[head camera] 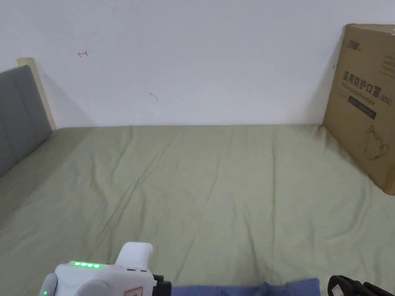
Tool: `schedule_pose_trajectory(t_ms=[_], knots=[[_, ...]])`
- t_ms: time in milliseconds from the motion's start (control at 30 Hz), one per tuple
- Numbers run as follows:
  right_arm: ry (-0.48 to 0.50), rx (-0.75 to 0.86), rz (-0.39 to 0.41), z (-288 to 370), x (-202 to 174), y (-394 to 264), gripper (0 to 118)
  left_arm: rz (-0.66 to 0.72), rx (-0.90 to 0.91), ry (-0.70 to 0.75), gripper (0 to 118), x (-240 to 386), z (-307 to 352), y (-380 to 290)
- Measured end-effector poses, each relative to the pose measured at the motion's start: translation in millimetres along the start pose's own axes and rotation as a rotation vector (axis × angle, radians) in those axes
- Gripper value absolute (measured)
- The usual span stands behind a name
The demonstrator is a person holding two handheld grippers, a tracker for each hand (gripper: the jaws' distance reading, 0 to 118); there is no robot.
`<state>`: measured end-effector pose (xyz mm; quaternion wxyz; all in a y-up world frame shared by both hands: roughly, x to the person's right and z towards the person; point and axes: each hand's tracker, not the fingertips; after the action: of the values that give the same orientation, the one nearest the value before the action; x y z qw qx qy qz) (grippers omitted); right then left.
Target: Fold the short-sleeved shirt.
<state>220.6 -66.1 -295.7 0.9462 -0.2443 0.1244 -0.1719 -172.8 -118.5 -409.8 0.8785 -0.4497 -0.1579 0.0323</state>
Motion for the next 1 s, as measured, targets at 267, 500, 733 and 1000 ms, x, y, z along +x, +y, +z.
schedule_pose_trajectory(t_ms=[267, 500, 733, 1000], knots=[[-0.007, -0.034, -0.017, -2.9, 9.2, -9.1, 7, -0.098, -0.154, -0.060, 2, 47.7, -91.2, -16.9], [-0.003, -0.063, -0.026, -5.5, 11.4, -10.5, 7, -0.246, -0.212, 0.048, 2, 96.6, -111.4, -23.2], [0.030, -0.063, -0.006, -5.4, 1.1, -4.2, 7, 0.144, -0.005, -0.607, 2, 61.0, -28.6, -9.3], [0.031, -0.059, 0.028, -7.5, -7.9, 0.8, 7, 0.394, -0.005, -0.430, 11, -105.0, 9.0, -17.9]])
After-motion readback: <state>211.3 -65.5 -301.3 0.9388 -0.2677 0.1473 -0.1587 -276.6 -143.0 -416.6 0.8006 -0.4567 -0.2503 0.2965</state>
